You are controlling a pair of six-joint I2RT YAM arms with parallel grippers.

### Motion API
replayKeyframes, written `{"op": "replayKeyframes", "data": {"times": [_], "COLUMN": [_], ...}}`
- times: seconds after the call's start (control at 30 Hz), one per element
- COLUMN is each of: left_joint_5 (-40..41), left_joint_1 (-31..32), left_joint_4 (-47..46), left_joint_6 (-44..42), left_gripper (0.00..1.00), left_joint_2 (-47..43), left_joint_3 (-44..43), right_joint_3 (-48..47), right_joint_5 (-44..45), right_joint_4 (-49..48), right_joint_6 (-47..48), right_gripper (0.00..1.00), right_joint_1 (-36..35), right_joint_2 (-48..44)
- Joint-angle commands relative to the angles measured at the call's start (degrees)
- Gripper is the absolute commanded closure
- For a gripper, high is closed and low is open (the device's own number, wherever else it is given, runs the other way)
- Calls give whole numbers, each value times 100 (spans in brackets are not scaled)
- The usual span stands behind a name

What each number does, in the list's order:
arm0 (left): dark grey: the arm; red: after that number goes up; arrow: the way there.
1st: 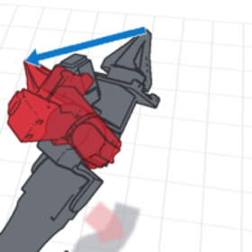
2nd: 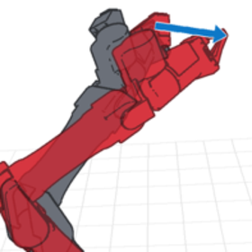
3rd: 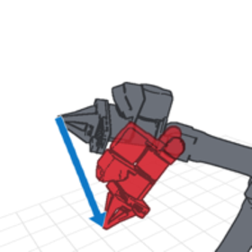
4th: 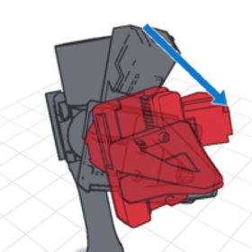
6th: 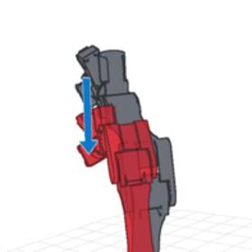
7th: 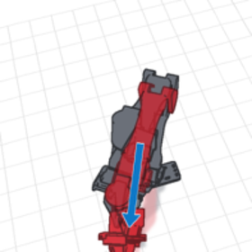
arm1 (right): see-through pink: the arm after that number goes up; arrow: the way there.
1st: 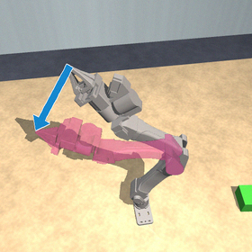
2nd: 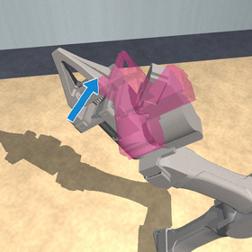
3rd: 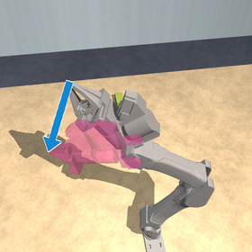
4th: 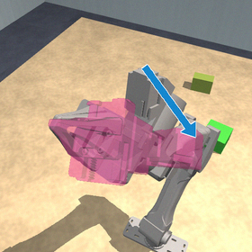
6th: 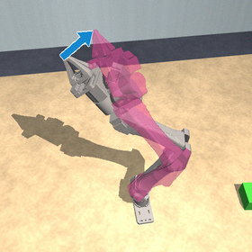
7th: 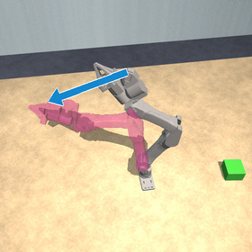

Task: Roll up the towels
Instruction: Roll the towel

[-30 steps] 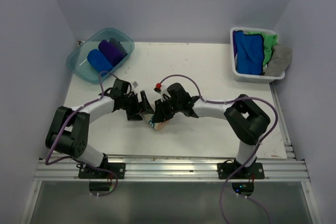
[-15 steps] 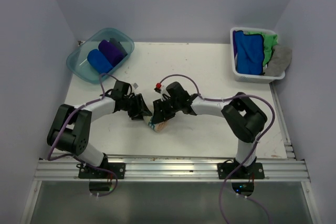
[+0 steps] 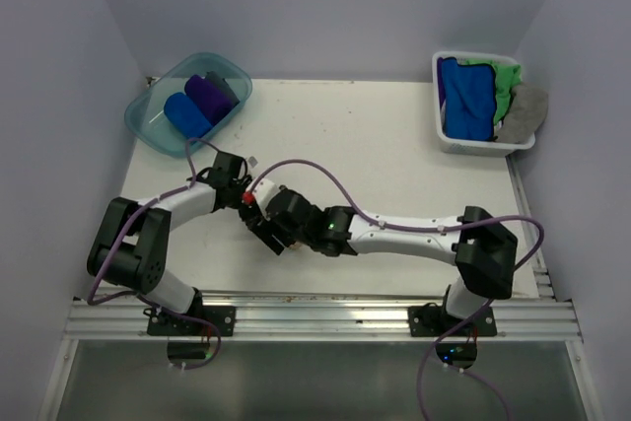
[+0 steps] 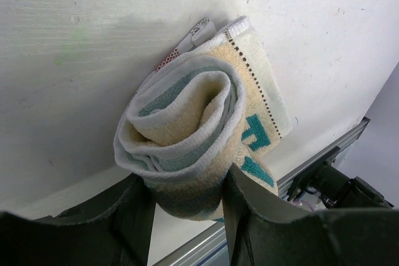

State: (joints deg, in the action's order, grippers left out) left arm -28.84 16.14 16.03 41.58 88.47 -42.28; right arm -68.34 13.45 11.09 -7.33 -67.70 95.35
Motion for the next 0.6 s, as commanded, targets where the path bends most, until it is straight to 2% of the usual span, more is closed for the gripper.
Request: {"op": "replayKeyframes", "data": {"times": [0.0,0.2,0.3,0.4,0.43,0.47,0.5,0.53,0.57], "left_joint_5": [230,256,256,256,247,247,239,230,230], "left_joint_1": [-32,-41,-41,-41,-41,-41,-41,-41,-41], "left_joint_4": [163,181,181,216,216,225,234,242,260], "left_joint_6": [96,122,105,87,78,69,52,43,25], "left_gripper": [54,54,54,54,53,52,48,45,42], "left_joint_2": [-145,-154,-128,-137,-137,-145,-145,-137,-137], "left_joint_3": [-8,-17,-43,-78,-78,-78,-87,-87,-105], "right_joint_3": [-312,-330,-312,-330,-330,-303,-294,-286,-277], "right_joint_5": [1484,1933,2222,2407,2434,2434,2434,2434,2434], "right_joint_4": [262,60,-81,-133,-160,-195,-204,-213,-221], "right_joint_6": [890,1173,1199,1182,1173,1155,1146,1129,1111], "right_gripper": [29,30,33,43,52,57,63,73,78], "right_joint_1": [-374,-656,-665,-665,-665,-665,-657,-665,-657], "right_joint_2": [378,941,1327,1539,1548,1539,1530,1513,1495]}}
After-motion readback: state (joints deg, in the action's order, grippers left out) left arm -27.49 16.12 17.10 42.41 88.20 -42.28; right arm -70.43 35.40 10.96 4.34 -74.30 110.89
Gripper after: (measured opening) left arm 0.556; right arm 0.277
